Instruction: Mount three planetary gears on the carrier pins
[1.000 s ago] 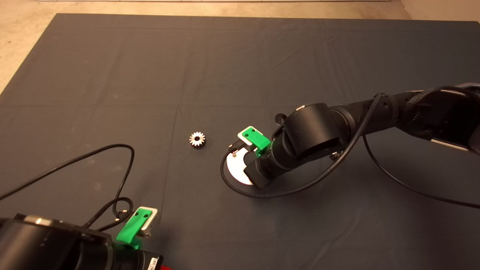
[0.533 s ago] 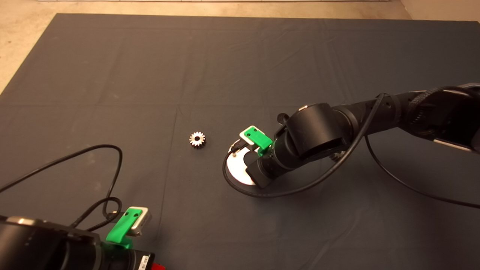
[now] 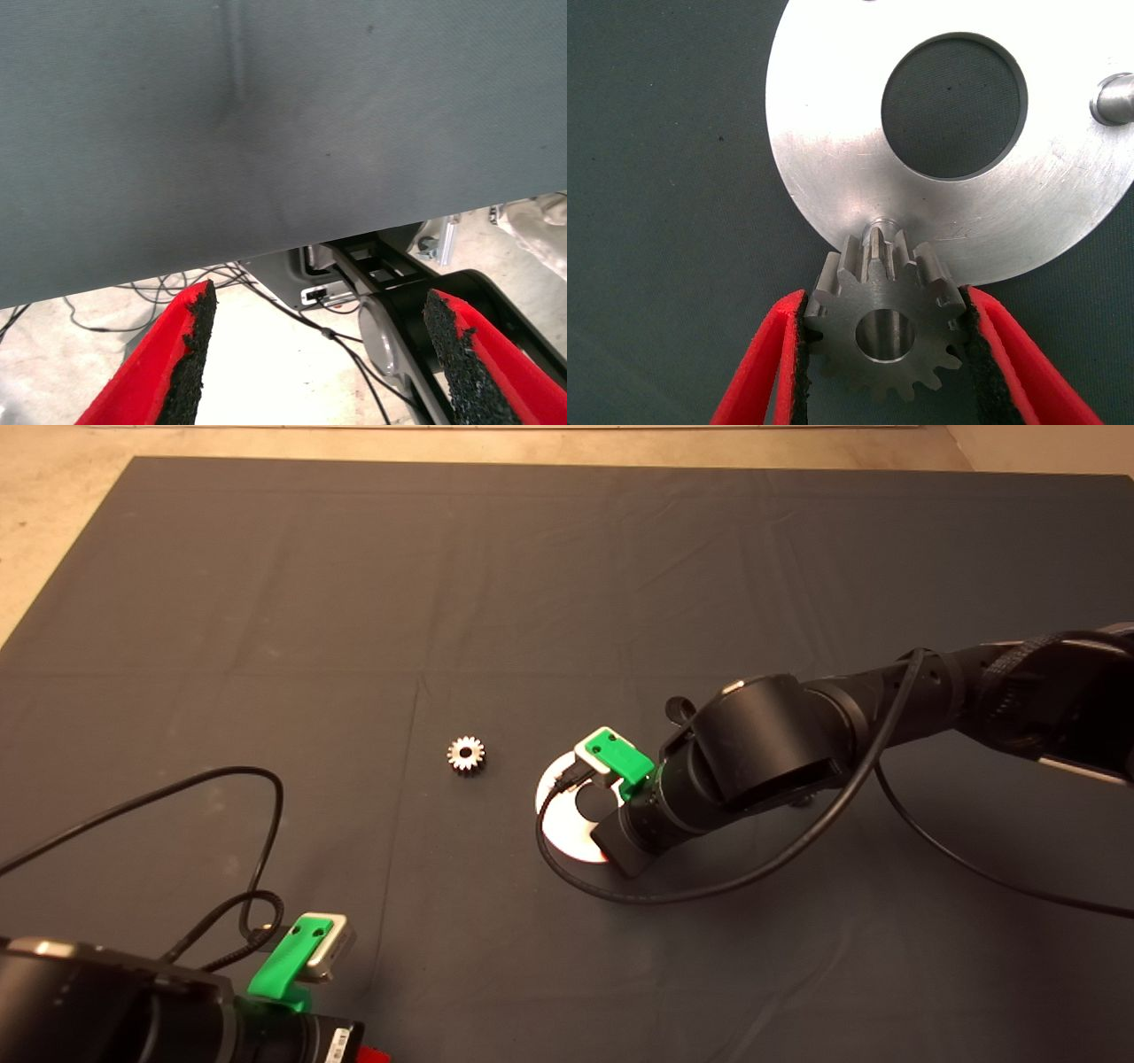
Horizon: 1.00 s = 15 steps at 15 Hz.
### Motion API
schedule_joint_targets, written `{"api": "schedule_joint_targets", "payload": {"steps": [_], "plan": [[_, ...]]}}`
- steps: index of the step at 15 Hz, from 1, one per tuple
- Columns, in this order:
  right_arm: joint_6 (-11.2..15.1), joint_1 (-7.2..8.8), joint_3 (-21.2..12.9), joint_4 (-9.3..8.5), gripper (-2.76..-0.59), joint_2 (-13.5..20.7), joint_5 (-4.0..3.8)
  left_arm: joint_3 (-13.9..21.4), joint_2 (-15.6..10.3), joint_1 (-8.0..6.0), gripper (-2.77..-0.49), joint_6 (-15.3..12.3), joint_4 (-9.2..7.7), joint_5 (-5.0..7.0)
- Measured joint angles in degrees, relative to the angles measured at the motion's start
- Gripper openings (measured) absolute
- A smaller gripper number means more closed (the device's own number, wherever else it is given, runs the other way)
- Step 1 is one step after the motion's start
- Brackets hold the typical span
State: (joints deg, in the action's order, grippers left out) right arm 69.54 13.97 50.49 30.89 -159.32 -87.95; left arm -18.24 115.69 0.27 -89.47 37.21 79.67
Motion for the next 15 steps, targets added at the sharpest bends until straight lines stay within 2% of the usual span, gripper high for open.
{"api": "schedule_joint_targets", "payload": {"steps": [3, 9, 12, 15], "plan": [[-0.1, 0.00, -0.1, 0.00, -2.38, 0.0, 0.01, 0.0, 0.0, 0.00, -1.63, 0.0, 0.00, -0.70], [-0.1, -0.02, -0.1, 0.06, -2.38, 0.0, 0.01, 0.0, 0.0, -0.48, -1.63, 0.0, 0.16, -0.98], [-0.5, -0.02, 0.2, 0.13, -2.39, 0.0, 0.03, 0.0, 0.0, -0.48, -1.63, 0.0, 0.16, -2.14], [-1.2, -0.13, 1.1, 0.20, -2.39, -0.1, 0.05, 0.0, 0.0, -0.48, -1.63, 0.0, 0.16, -2.19]]}}
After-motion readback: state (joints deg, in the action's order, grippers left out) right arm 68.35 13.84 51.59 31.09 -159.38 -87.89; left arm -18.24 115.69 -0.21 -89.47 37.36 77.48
